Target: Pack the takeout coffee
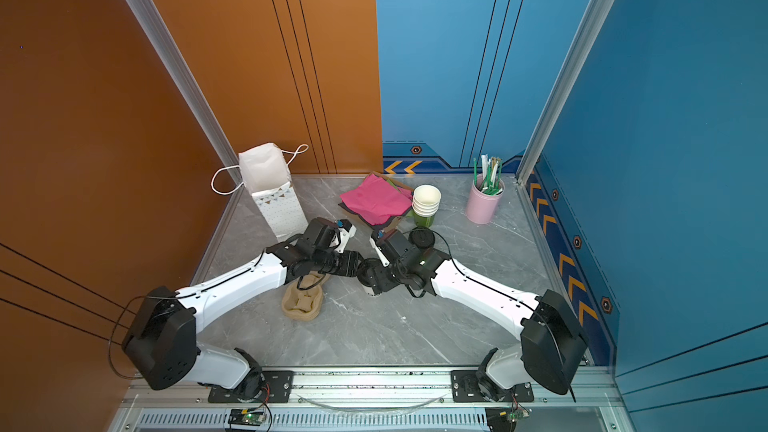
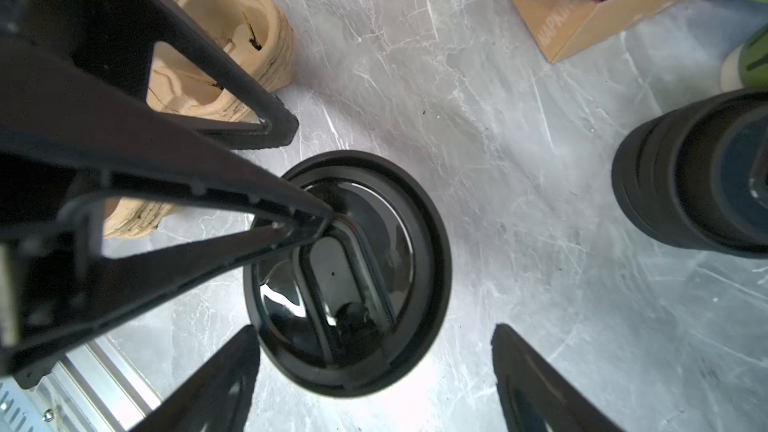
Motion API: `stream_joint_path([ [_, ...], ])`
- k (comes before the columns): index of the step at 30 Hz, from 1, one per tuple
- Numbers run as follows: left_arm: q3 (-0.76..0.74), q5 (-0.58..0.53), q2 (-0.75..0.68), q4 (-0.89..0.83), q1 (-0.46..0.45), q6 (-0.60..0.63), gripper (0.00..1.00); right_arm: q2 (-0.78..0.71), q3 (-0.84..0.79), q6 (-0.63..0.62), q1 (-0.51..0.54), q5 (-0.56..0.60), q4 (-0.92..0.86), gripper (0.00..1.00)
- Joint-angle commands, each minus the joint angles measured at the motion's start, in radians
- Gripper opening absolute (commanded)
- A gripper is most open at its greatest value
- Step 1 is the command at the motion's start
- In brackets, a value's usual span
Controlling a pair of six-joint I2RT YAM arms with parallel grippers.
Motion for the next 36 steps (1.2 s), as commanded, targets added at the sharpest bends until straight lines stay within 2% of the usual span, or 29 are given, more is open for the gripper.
stream_joint_path([
  [1,-0.029,-0.065,0.008,-0.129,-0.009,0.030,0.61,-0.074,-0.043,0.063,-0.032,-0.036,0.017,0.89],
  [7,-0.022,-0.067,0.009,-0.130,-0.019,0.028,0.60,-0.140,-0.111,0.217,-0.137,-0.155,0.073,0.89],
  [15,-0.018,-0.070,0.015,-0.131,-0.023,0.030,0.60,-0.146,-0.157,0.401,-0.204,-0.279,0.172,0.76],
  [22,-0.019,-0.070,0.015,-0.130,-0.027,0.030,0.60,-0.094,-0.131,0.423,-0.200,-0.324,0.192,0.72],
  [36,-0.021,-0.073,0.018,-0.130,-0.029,0.021,0.61,0.034,-0.130,0.335,-0.189,-0.237,0.082,0.62],
])
